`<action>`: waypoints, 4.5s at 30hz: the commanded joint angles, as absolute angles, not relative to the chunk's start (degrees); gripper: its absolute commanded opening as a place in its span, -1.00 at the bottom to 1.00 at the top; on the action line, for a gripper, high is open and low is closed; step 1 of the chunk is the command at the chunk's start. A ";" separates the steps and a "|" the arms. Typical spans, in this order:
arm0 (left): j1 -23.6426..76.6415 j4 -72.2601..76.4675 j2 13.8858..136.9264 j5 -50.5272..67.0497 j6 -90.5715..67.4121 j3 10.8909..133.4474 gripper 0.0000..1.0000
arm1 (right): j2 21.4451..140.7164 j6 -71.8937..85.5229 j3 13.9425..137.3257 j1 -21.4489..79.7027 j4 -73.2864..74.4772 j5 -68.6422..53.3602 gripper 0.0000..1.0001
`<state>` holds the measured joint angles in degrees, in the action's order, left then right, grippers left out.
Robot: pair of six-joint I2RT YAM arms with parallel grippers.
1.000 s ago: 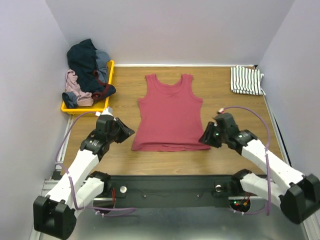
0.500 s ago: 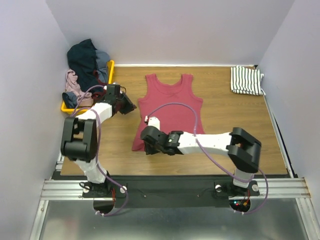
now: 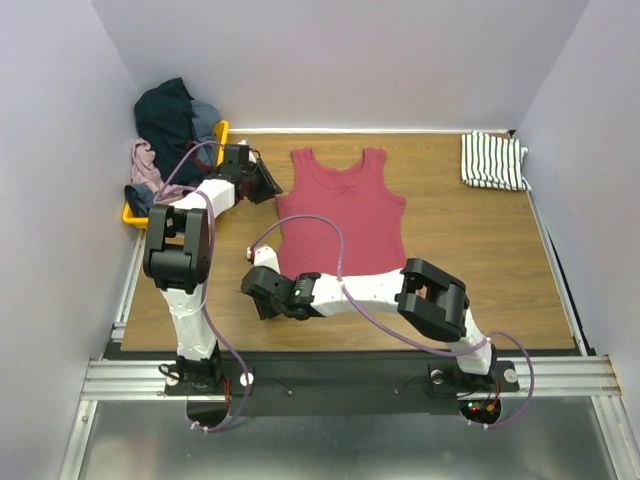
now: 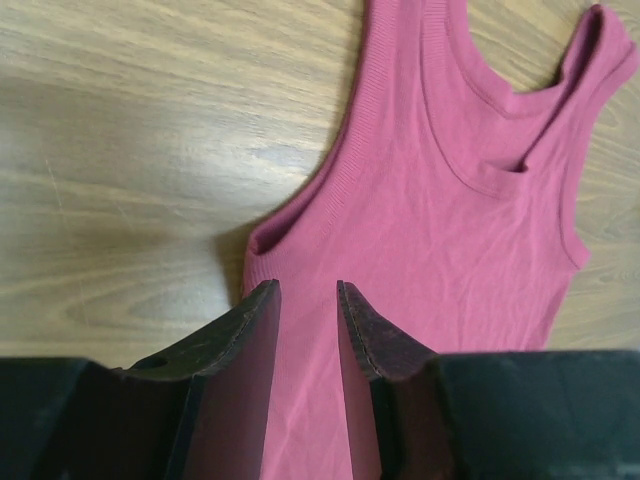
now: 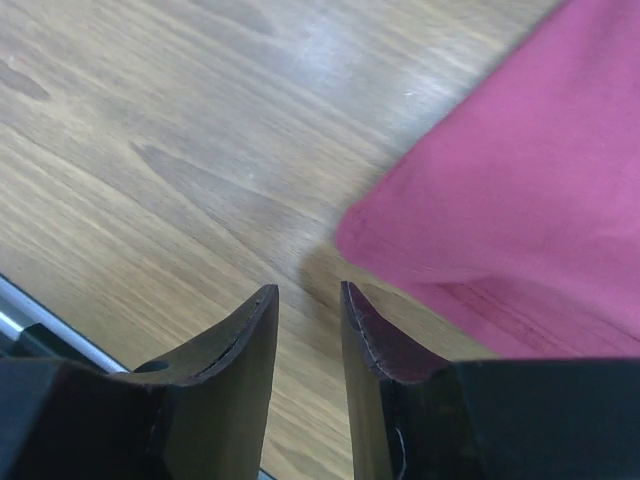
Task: Fold and stack the tank tops
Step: Fold the tank top
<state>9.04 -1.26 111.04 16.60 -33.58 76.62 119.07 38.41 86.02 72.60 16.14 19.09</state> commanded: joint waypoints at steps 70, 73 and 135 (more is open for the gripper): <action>9.49 -4.66 116.02 14.77 -31.29 81.47 -0.34 | 126.47 32.96 96.15 77.70 21.62 41.22 -0.21; 9.49 -4.83 116.02 14.85 -31.20 81.56 -0.34 | 128.05 33.39 96.50 77.61 22.06 41.75 -0.21; 10.19 5.36 106.53 13.89 -41.22 65.04 -0.50 | 96.51 40.51 58.20 77.96 6.59 16.97 -0.99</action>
